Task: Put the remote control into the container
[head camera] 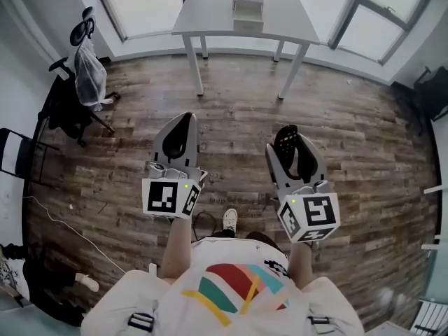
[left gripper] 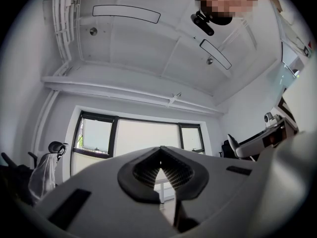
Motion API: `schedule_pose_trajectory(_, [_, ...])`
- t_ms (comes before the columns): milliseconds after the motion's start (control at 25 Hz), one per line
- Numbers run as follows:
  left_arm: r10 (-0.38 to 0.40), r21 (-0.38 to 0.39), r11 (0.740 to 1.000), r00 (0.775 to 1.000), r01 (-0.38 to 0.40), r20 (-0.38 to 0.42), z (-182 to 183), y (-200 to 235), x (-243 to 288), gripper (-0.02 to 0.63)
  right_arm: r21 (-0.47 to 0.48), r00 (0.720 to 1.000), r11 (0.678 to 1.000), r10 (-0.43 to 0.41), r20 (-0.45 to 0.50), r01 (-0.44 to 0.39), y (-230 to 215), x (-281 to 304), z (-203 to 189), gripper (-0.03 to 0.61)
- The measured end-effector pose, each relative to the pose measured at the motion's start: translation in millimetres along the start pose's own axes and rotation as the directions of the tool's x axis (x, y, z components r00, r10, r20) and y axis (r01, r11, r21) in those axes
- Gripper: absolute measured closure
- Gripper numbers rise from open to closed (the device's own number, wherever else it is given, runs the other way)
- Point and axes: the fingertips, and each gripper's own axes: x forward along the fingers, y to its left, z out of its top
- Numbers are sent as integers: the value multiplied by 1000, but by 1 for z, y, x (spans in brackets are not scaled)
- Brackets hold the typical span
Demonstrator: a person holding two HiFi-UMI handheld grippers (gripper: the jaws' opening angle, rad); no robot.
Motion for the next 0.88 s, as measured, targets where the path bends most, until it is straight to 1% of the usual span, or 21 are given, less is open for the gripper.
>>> schedule_pose_trajectory(80, [1,-10,1000,1000,-1,-1,-6,10,13,606,-7,1000,1000,-19,-16,19,-7,11,-1,322])
schedule_pose_trajectory(160, [-7,-24,1000,1000,6,-22,-16,13,23,606,2,999,999,-33,-41,33,-16,19,-6,322])
schedule_pose_trajectory(280, [-7,-33,999,999,6,-42,-28,17,34,606,21,997,999,-34,-63,36,-27,34,-12,322])
schedule_pose_trajectory(560, [32,-16,999,998,-32,-45,-38,45,69,606,26,999,1000,14,-52,-13,-36,88,-8,322])
schedule_pose_trajectory(640, [32,-6,999,998,-32,-45,-42,52,88,606,31,999,999,25,-44,-24,-45,111,-6,322])
schedule_pose_trajectory(800, [18,-38,999,997,-21,-73,-65,70,138,606,32,999,999,27,-42,-26,-70,168,-3,322])
schedule_pose_trajectory(880, [19,-33,999,997,-21,-75,-70,78,166,606,33,999,999,24,-46,-23,-85,194,1,322])
